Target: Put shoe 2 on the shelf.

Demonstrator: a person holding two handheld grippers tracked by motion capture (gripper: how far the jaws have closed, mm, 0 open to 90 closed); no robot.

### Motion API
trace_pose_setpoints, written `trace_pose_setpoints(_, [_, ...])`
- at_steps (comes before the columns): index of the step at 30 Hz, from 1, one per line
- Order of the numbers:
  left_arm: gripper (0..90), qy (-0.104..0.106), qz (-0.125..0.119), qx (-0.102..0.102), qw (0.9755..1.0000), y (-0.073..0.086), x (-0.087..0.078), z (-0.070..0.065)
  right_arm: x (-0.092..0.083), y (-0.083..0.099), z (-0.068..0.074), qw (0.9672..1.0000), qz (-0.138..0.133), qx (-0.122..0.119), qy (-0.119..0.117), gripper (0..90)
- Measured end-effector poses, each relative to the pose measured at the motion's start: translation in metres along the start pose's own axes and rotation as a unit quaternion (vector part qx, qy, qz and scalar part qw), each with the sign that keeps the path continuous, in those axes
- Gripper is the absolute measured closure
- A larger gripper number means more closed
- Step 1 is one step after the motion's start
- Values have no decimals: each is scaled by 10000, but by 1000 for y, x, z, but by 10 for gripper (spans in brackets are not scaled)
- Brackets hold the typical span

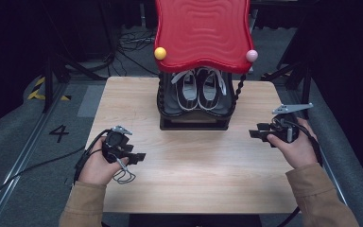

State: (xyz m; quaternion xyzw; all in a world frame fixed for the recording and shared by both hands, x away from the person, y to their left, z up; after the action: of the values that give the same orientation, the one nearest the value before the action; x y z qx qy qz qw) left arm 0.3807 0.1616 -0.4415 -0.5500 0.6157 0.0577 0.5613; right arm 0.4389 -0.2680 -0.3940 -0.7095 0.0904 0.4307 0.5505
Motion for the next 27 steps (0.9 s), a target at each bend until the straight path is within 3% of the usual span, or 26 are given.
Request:
trace_pose_setpoints(11, [385, 16, 9, -60, 10000, 3, 2, 4, 0, 35, -26, 9993, 136, 334, 47, 494])
trace_pose_setpoints(18, [385, 26, 28, -87, 10000, 3, 3, 6, 14, 61, -38, 9983, 286, 479, 174, 490])
trace_pose_setpoints(27, [385, 39, 59, -133, 9999, 4, 7, 9, 37, 90, -45, 9955, 769, 475, 266, 483])
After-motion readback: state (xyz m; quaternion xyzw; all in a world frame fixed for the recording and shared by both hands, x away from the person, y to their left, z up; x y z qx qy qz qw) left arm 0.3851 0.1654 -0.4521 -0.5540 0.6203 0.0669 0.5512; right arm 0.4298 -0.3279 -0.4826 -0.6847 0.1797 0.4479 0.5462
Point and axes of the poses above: each handheld gripper's, and its own axes: x roughly forward along the jaws, y roughly out of its underside, z roughly to its left, the point moved 7 cm from there along x, roughly forward along the jaws, and after that the axes turned 11 degrees about y, right-handed, at the moved point
